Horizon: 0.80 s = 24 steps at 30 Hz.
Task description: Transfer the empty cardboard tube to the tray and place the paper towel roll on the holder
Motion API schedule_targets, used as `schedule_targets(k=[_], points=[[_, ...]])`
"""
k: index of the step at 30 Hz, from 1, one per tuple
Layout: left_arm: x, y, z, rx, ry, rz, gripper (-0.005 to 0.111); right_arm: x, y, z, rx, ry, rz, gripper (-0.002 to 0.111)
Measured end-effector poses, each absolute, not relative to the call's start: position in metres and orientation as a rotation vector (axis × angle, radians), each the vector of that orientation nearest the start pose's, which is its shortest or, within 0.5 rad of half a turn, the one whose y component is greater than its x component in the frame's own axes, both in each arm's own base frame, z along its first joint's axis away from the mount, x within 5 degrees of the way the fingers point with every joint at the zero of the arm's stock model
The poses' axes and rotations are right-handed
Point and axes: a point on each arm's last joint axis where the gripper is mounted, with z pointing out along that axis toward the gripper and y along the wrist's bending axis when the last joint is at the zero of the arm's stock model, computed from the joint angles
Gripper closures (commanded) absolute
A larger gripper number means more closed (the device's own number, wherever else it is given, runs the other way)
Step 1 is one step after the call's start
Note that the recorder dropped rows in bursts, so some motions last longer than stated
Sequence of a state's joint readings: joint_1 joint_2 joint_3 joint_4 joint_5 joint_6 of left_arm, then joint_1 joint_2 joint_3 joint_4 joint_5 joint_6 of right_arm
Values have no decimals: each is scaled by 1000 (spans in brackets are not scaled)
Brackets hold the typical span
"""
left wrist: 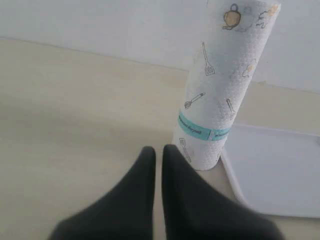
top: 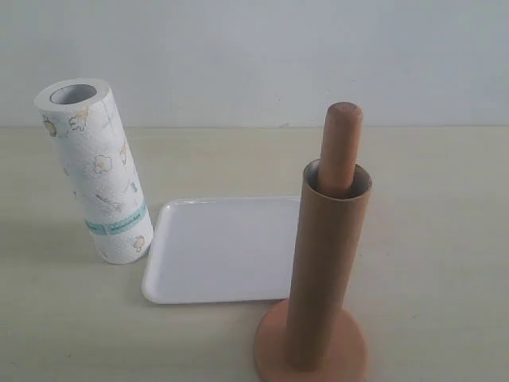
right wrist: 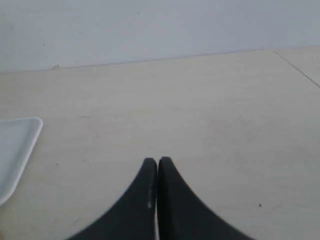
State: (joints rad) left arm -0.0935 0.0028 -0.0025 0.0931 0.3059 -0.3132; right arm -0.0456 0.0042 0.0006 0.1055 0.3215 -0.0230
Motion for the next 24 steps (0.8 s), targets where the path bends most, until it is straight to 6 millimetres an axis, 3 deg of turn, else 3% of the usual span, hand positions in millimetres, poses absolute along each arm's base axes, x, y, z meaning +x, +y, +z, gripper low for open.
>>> schedule_targets(k=[7,13,16,20,24], points=[[54,-3,186,-137,1788,-203,103,57,-2,206,70,1560,11,108],[54,-3,186,-137,1788,-203,103,46,-6,247,221,1075,195,108],[54,-3,186,-137,1788,-203,103,33,-3,268,195,821,322,108],[54,-3,186,-137,1788,-203,103,35,25,301,-161,831,302,108],[54,-3,186,-137,1788,-203,103,71,45,284,-374,1108,437,108]])
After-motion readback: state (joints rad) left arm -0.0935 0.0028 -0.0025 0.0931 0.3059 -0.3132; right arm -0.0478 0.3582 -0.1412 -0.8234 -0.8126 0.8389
